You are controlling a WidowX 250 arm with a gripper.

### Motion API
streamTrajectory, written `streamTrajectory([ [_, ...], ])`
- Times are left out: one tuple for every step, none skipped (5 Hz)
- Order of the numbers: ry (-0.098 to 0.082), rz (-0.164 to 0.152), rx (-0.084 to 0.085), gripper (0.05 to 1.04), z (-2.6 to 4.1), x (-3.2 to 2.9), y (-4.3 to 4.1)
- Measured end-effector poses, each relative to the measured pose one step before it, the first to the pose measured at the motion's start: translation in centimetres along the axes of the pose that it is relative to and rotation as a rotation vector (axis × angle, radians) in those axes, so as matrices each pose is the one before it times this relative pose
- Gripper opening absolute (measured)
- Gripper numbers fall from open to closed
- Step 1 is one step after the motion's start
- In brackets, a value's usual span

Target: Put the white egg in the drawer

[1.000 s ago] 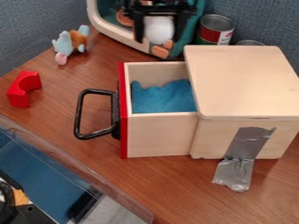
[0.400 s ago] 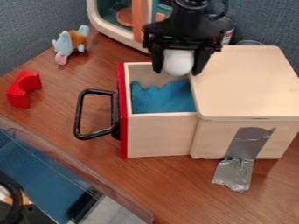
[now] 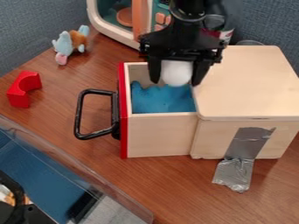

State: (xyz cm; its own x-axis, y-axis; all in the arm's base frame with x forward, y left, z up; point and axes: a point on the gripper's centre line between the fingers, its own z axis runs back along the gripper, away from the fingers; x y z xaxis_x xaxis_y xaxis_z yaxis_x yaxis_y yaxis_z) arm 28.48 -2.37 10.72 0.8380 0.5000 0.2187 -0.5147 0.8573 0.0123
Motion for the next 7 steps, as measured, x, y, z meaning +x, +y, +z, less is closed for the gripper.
streamTrajectory([
  [0.0196,-0.0116,0.0117,0.931,-0.434,-1.017,0.587],
  [0.0140,0.0049,0.0221,1.008,0.069,0.151,0.864],
  [-0.0201,0.0013,-0.0019,1.003,1.164,0.328,0.242],
  [-0.0067,-0.0014,-0.0125,1.000,1.150,0.274,0.684],
  [-0.0261,-0.0079,-0.0011,1.001,3.332,0.483,1.646],
  [0.0319,-0.0386,0.0920,1.000,2.241,-0.483,3.038],
  [0.0542,-0.0942,0.1604,1.000,-1.158,-1.437,2.620],
])
